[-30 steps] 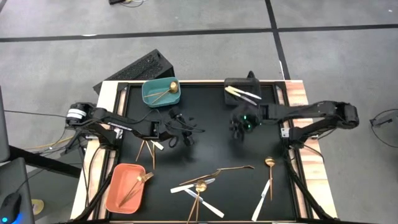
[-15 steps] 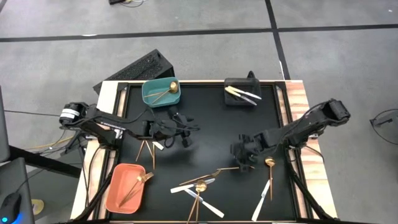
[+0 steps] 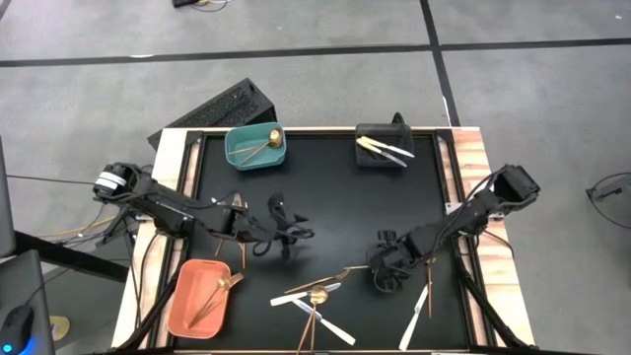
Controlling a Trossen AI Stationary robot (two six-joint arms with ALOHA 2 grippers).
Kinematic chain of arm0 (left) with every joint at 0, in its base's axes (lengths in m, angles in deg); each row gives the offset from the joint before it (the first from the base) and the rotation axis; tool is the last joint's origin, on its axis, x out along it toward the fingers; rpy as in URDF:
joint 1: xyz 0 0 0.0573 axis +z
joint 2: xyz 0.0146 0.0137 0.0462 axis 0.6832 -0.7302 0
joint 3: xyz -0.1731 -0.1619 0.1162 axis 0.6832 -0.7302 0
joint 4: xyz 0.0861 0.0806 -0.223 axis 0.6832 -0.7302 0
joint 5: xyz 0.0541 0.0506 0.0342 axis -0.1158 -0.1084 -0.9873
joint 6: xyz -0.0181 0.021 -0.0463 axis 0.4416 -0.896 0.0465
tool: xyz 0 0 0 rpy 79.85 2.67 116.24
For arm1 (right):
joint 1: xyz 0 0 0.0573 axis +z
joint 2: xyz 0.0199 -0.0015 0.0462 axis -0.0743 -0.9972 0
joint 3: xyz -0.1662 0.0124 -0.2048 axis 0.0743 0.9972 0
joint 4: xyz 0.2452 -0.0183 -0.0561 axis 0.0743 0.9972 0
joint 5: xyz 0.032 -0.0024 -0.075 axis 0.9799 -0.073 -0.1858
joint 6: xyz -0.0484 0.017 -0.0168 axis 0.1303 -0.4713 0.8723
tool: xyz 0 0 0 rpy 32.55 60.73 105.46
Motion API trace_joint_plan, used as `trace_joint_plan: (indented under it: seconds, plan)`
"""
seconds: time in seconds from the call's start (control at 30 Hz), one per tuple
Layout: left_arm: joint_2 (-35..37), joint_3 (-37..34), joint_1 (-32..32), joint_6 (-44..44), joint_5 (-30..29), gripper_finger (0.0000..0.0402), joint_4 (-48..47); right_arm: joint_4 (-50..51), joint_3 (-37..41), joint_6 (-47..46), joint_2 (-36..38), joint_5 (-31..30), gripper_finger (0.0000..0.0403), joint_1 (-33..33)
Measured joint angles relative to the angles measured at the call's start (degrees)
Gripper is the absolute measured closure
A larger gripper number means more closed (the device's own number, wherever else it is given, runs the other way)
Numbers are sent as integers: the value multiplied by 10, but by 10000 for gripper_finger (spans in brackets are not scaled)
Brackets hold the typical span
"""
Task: Sort silverware by color (type)
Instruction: Put the gold fork into the orange bin
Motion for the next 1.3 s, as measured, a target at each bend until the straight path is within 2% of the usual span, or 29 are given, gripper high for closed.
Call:
trace_joint_plan:
  seconds: [0.13,0.3,0.37,0.47,0.63,0.7,0.77,0.87,1.03,1.2,1.3]
  plan:
    - [0,0,-21,44,-11,263,-42,1,-1,7,-10,-36,275,13]
    - [0,0,-42,60,-85,263,-43,3,2,14,4,-46,374,11]
    - [0,0,-42,59,-104,263,-31,6,3,2,15,-70,389,11]
    - [0,0,-39,43,-119,263,-14,13,6,-41,28,-165,384,12]
    - [0,0,-28,10,-121,263,15,-2,4,-121,64,-403,396,-2]
    - [0,0,-23,-1,-121,263,23,-36,4,-114,67,-431,397,-14]
    - [0,0,-19,-12,-118,263,35,-80,4,-59,67,-406,397,-29]
    - [0,0,-13,-51,-116,263,54,-152,4,-5,56,-320,397,-57]
    - [-24,0,-6,-158,-80,263,93,-254,-1,-15,40,-170,397,-115]
    - [-89,3,-2,-259,28,263,169,-311,-3,-30,43,-98,397,-148]
    - [-119,21,-3,-284,17,263,154,-316,-3,-34,48,-72,397,-152]
